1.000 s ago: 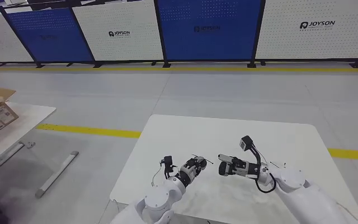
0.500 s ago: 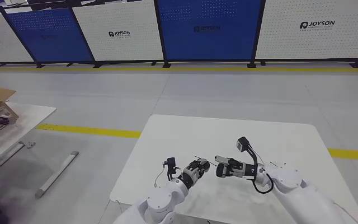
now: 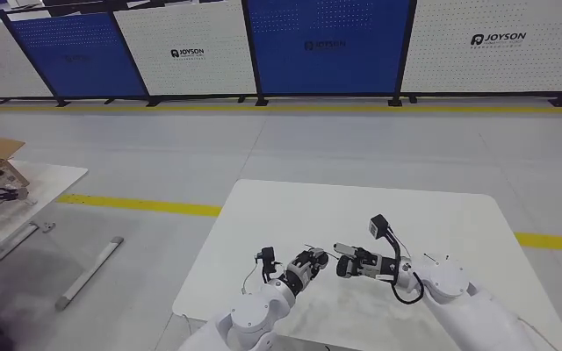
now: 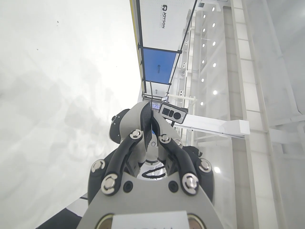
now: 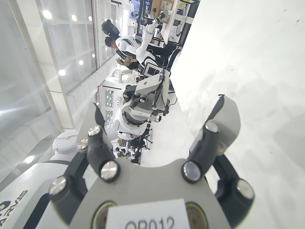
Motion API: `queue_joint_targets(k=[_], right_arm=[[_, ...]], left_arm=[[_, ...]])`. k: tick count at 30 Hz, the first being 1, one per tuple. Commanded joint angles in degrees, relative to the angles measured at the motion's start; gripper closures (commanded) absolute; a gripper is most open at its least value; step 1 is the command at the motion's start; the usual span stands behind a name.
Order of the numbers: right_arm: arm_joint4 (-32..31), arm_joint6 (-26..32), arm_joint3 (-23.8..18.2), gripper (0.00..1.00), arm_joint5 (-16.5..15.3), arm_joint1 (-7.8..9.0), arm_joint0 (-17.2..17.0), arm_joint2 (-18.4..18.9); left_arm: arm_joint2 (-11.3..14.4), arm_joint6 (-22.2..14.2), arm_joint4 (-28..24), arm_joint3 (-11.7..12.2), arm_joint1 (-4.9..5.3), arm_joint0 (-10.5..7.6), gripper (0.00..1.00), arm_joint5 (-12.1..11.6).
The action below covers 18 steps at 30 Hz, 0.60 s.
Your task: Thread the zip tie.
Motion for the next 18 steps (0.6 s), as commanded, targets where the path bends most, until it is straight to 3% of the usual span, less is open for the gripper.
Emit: queue_joint_targets(k=[1,3,4,6,18], right_arm=[[-0.38,0.34,-0.24,0.00,0.41,0.05,-0.32,0.59],[-0.71,0.48,-0.42,0.20,0.87,0.04,-0.54,1.01],[-0.94,0.51,-0.53,0.43,1.09,0.01,-0.68,1.26],[-1.23,0.56,-0.66,0.57,1.40,-0.04,-0.86,1.64],[-1.36,2.62,1.00,0.70,3.12,-0.93,-1.00,3.13]], left_arm=[[-0.22,-0.16,0.07,-0.13,-0.05,0.20,1.00,0.02],[-0.39,-0.26,0.64,-0.12,-0.09,0.26,1.00,-0.16],[-0.46,-0.27,0.62,-0.04,-0.15,0.35,1.00,-0.29],[-0.55,-0.40,0.59,-0.01,-0.23,0.39,1.00,-0.28],[-1.34,-1.41,1.10,-0.36,-0.60,0.99,1.00,0.23]])
